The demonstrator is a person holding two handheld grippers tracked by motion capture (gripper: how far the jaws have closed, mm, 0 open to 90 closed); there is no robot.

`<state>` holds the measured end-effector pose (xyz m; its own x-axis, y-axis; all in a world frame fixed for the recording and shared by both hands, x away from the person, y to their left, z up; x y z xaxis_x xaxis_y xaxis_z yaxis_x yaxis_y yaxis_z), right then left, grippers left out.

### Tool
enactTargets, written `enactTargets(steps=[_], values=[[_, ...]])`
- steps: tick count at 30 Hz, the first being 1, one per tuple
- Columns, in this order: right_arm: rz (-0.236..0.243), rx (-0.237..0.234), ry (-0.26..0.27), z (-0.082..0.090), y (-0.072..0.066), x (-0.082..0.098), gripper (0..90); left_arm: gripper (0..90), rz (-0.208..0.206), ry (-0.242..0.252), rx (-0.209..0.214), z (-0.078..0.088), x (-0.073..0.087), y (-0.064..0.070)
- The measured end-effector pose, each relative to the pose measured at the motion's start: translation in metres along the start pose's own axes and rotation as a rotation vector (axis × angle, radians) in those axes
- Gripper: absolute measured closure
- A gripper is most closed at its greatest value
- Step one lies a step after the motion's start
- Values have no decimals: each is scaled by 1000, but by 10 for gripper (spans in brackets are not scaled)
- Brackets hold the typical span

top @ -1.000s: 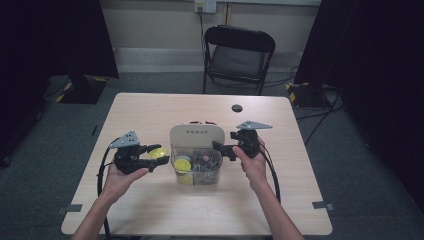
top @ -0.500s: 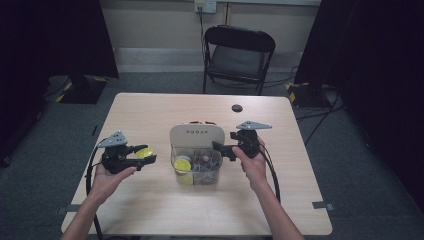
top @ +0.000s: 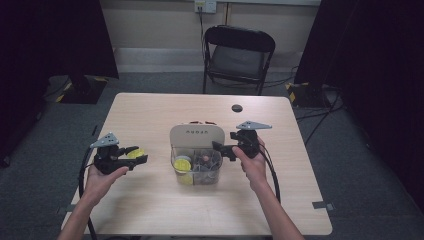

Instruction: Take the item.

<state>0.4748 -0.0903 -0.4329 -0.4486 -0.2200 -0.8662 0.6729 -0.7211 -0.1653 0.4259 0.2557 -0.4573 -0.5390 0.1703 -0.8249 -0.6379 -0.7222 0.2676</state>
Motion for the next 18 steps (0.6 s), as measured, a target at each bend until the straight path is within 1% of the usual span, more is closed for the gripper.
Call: enactTargets(steps=[5, 8, 10, 13, 18], values=[[-1, -1, -1, 0, 0, 0, 127, 397, 13, -27, -29, 1, 9, -12], [0, -1, -1, 0, 0, 0, 127, 397, 25, -31, -37, 0, 14, -18], [-1, -1, -1, 0, 0, 0, 126, 397, 33, -48, -50, -2, 17, -23], [1, 0, -2, 0, 0, 0, 128, 398, 49, -61, -58, -5, 23, -29], [0, 0, -2, 0, 0, 0, 129, 397, 52, -76, -63, -10, 32, -36]])
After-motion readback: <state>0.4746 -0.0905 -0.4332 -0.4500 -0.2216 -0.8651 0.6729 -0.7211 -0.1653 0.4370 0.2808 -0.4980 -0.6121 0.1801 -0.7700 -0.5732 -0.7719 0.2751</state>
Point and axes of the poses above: each handheld gripper's, and its own axes: z roughly backward along the jaws, x roughly out of its underside, y roughly to its right, the point moved 6 cm from there along -z, roughly forward along the jaws, and after that the axes turned 4 degrees about z, right-handed, at the moved point
